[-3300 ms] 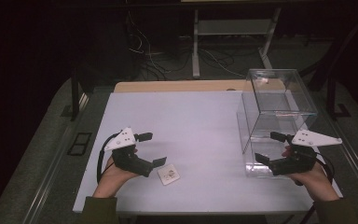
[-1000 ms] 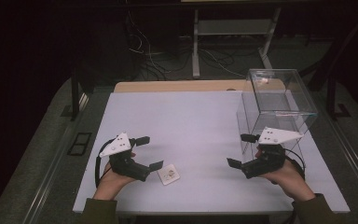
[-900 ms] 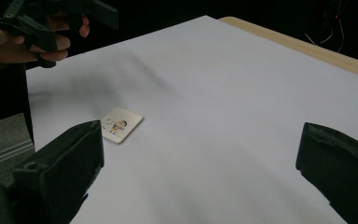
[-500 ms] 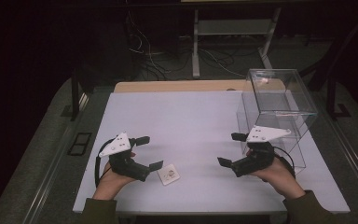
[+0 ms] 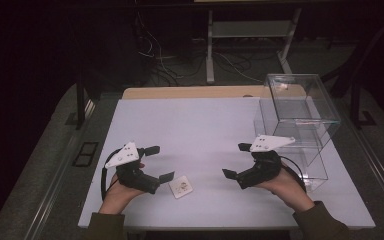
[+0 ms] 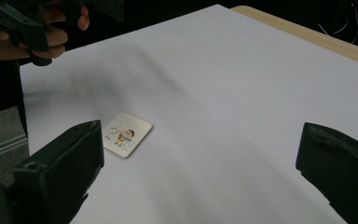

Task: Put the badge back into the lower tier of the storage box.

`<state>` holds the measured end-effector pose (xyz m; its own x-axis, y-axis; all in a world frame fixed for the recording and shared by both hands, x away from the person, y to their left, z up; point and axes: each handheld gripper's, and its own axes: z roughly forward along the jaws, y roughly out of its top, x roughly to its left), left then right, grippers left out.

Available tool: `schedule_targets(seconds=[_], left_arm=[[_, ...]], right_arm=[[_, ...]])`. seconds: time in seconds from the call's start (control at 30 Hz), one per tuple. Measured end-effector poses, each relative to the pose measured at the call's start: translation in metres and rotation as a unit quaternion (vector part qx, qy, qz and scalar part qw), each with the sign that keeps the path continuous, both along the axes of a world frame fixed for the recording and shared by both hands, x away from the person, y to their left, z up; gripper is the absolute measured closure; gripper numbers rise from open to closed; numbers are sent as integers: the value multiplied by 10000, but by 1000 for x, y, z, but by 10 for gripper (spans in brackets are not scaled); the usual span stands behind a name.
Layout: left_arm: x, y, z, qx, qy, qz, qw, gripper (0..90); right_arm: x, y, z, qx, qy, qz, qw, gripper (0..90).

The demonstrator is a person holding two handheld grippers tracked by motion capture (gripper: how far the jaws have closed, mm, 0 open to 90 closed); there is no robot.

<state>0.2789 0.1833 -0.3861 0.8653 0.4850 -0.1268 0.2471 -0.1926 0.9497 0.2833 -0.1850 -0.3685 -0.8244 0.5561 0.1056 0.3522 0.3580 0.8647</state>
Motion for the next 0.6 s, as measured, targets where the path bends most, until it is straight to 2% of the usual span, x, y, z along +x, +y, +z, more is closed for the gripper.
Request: schedule_targets(seconds=[0.6], left_arm=[[-1,-1,-1,7,6,-1,10000,0]], right_arm=[[5,26,-12,-116,94,1,9999,5]])
